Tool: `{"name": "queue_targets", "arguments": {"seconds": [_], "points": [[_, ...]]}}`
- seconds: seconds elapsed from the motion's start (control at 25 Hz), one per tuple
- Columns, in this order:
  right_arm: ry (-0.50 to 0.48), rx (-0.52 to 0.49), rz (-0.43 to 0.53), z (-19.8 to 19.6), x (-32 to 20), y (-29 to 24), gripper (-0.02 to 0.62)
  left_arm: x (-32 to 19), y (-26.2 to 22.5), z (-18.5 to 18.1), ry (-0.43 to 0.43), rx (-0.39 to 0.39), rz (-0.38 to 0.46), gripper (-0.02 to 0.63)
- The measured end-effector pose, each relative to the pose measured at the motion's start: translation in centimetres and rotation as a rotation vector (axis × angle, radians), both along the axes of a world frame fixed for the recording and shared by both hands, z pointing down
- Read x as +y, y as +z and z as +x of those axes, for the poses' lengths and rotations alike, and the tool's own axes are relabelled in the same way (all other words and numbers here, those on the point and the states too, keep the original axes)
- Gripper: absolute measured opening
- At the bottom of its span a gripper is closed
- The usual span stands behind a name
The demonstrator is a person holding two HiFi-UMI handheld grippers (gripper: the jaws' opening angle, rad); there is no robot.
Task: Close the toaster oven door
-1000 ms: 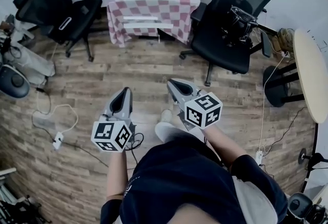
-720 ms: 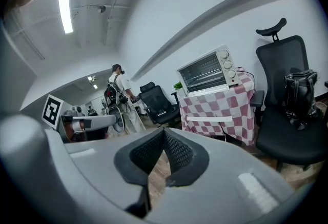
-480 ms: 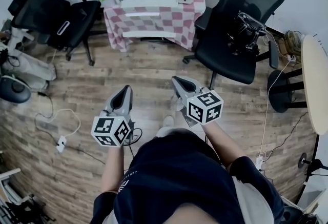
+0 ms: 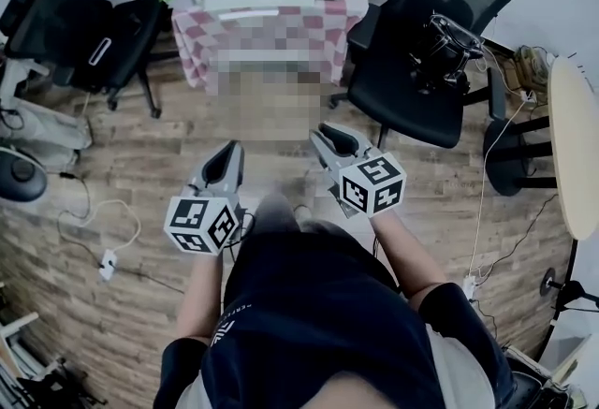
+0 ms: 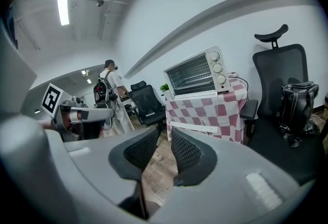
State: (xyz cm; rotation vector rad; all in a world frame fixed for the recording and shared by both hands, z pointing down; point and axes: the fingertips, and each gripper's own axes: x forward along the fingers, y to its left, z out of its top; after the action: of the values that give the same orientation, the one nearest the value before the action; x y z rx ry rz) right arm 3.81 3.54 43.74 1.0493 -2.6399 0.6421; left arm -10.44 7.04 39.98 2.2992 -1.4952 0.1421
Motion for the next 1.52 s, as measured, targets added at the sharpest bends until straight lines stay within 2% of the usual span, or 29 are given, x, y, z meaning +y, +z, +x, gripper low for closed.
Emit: {"name": "queue_targets", "arguments": {"seconds": [0.28,0.52,0.68,1.08,1.52], "points": [[-0.005,-0.005,0.033,-0.5,-2.4,0.5,0.165,-2.7,0.7,-0.3,0.025,0.005,-0.008,0.017],[0.012,0.032,0.042,-0.3,-6.7,2.0,0.217,-7.5,2.0,-0.2,0.049,0.024,-0.030,0.017],[0.011,0.068,0.031,-0.4,-10.0,4.2,0.251,-11.3,3.4,-1.0,0.029,0.032,-0.058,0.017],[0.014,0.139,-0.028,-0.5,-18.3,10.5,0.255,-19.0,9.0,-1.2,0.032,0.027,-0.157,0.017],[-0.039,0.232,-0.067,-0.6,-22.9,18.1,0.255,-23.6,14.6,-0.4,0.070,0.023,-0.223,0.017]]}}
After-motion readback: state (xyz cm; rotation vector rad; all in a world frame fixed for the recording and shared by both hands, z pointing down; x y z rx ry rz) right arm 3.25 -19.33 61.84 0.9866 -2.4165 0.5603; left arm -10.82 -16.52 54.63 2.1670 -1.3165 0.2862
